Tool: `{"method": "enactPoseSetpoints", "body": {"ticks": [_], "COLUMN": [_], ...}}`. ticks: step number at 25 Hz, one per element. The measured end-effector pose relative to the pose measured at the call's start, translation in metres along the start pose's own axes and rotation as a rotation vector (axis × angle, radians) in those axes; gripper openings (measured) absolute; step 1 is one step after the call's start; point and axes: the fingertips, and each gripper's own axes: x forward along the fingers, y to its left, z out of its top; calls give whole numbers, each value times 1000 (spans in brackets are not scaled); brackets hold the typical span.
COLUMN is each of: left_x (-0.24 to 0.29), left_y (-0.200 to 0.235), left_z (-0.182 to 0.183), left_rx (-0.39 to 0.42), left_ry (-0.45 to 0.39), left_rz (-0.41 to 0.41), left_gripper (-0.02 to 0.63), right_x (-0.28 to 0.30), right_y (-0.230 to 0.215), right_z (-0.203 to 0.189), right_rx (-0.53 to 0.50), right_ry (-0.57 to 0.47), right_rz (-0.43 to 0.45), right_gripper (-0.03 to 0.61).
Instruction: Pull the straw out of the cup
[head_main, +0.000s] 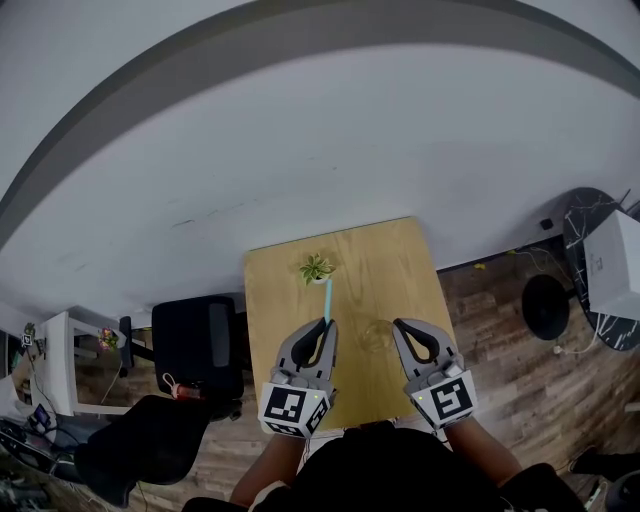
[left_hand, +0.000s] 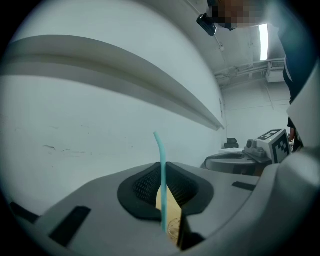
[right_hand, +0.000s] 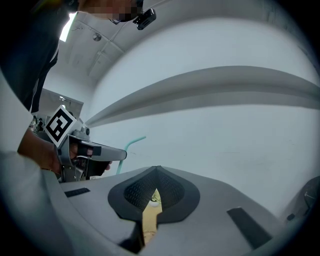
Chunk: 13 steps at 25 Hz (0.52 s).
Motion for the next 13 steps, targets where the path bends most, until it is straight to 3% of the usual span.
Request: {"method": "enactPoseSetpoints", "body": {"ticks": [13], "left_x": [-14], "left_y": [4], "left_z": [-3], "left_rx": [-39], "left_ry": [-3], "left_rz": [5], "left_gripper": [46], "right_x": [-6], "right_y": [12], "right_z": [1], "right_rx": [-4], "right_ry": [-6], "right_rz": [-6], "right_gripper": [17]}}
